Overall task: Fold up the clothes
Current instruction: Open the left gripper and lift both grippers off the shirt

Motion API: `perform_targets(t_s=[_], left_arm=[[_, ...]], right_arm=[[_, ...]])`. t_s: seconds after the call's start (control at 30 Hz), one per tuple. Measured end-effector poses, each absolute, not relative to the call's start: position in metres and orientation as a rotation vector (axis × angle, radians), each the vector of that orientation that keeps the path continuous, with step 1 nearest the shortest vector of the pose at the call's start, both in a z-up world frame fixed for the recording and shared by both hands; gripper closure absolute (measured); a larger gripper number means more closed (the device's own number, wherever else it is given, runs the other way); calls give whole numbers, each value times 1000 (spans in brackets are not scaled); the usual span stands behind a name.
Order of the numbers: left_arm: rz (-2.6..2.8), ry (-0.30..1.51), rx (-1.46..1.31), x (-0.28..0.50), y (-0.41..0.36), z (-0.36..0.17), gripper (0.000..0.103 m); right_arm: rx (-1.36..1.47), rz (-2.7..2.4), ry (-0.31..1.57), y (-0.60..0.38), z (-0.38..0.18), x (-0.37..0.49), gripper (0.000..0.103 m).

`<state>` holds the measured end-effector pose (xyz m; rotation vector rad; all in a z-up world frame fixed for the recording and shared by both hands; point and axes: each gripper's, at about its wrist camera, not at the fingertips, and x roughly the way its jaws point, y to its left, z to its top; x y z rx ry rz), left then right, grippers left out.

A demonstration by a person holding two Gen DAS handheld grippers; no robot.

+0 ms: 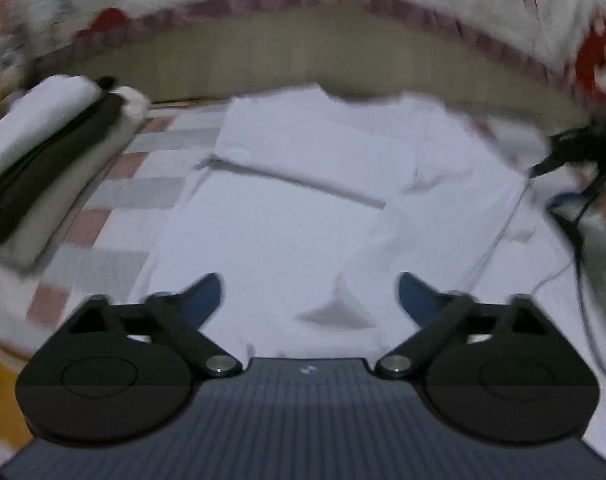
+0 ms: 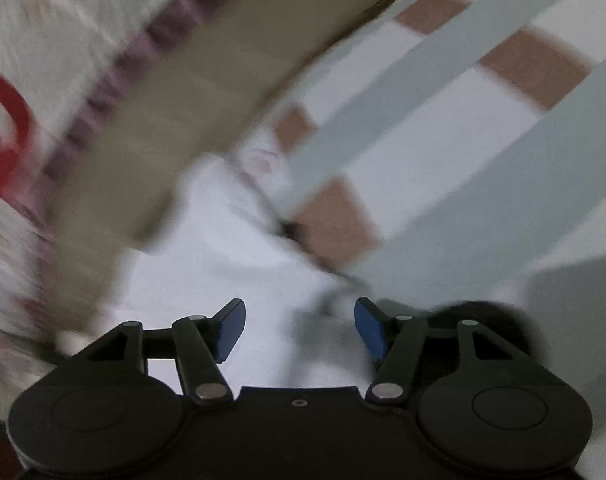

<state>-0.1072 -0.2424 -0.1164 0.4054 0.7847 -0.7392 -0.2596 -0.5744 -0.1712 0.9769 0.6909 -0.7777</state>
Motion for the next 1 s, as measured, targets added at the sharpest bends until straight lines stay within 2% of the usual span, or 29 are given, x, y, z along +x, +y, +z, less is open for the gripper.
perform_targets(t_s=[0.1, 0.13, 0.23, 0.3, 0.43, 0.53, 0.67, 0.73, 0.8, 0.87, 0.9, 0.93, 0.97, 1.0], left_arm=[[-826, 867, 554, -74, -262, -137, 5], [-866, 899, 559, -67, -264, -144, 5], [-944, 974, 439, -57, -259, -159, 5], [-951, 1050, 347, -52, -252, -168, 5], [-944, 1061, 283, -56, -243, -173, 7], [-959, 1009, 333, -66, -246, -177, 9], [-952, 932, 431, -78, -254, -178, 44], [-945, 899, 479, -83, -256, -177, 49], [-956, 898, 470, -83, -255, -176, 58], [-969, 897, 456, -83, -254, -174, 82], [-974, 895, 452, -82, -253, -174, 85], [-976, 895, 445, -82, -252, -173, 88], [-977, 895, 437, -81, -252, -172, 90], [-977, 896, 429, -81, -251, -172, 91]], right_arm=[[521, -871, 783, -541, -131, -244, 38], [459, -826, 743, -534, -119, -243, 38], [466, -559, 614, -532, -101, -233, 41], [437, -423, 607, -539, -99, -214, 43], [385, -306, 702, -570, -112, -161, 45], [483, -313, 789, -604, -134, -121, 47], [580, -354, 811, -631, -156, -87, 45], [570, -399, 842, -635, -166, -68, 44], [549, -454, 870, -637, -176, -53, 43], [505, -498, 890, -636, -181, -45, 43], [480, -519, 899, -635, -184, -41, 44], [456, -539, 908, -634, -186, -37, 53], [431, -560, 916, -634, -189, -33, 67], [365, -577, 938, -631, -190, -30, 88]])
